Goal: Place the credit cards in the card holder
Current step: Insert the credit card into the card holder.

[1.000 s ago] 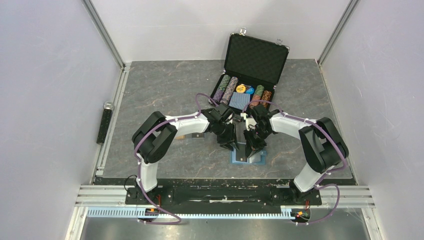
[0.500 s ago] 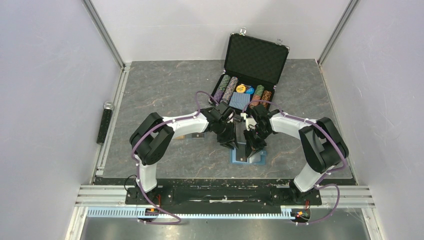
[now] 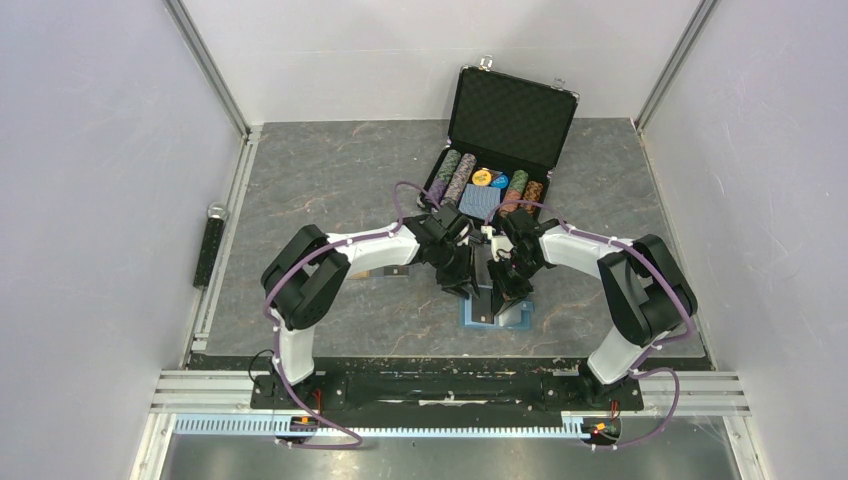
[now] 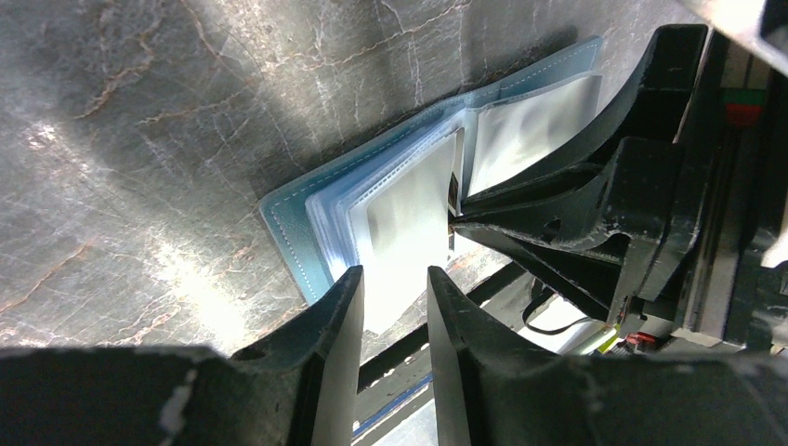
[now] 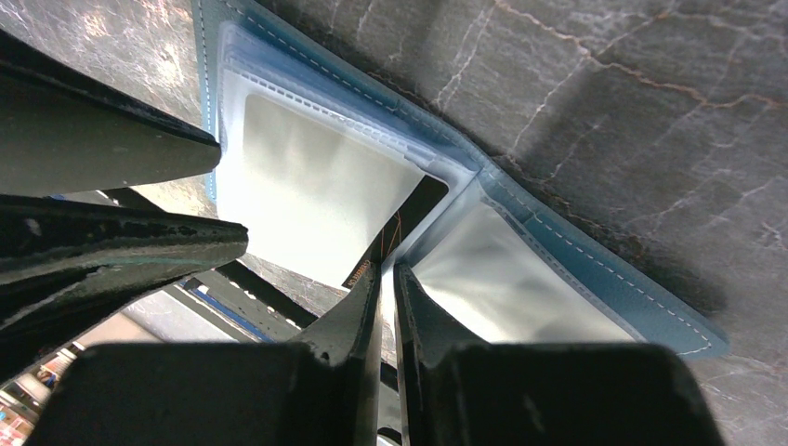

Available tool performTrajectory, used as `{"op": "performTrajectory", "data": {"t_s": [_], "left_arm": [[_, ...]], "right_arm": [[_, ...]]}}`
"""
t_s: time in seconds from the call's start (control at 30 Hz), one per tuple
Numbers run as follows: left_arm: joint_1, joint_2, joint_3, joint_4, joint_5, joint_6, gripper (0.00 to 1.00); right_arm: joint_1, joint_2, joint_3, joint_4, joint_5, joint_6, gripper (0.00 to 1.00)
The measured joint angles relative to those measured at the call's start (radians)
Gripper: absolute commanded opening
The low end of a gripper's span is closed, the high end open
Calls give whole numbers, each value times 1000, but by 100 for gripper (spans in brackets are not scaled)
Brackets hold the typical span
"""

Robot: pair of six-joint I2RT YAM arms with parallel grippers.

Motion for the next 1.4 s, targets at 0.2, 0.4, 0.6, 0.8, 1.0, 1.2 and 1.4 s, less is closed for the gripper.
{"op": "performTrajectory", "data": {"t_s": [0.2, 0.4, 0.6, 0.8, 1.0, 1.2, 1.4], "left_arm": [[-1, 14, 19, 0, 1, 4, 31], [-7, 31, 37, -5, -1, 6, 41], [-10, 31, 44, -44, -30, 13, 39], [-11, 32, 46, -60, -51, 14, 33], [-12, 52, 55, -58, -48, 22, 20], [-12, 53, 56, -45, -42, 31, 8], [-12, 50, 56, -37, -35, 35, 2]], "right_arm": [[0, 0, 0, 1, 0, 0, 10], [0, 0, 0, 1, 0, 0, 10], [0, -1, -2, 2, 0, 0, 10], [0, -1, -3, 4, -1, 0, 10], [-1, -3, -5, 6, -3, 0, 9], [-1, -3, -5, 5, -3, 0, 10], [-1, -3, -5, 2, -3, 0, 11]]}}
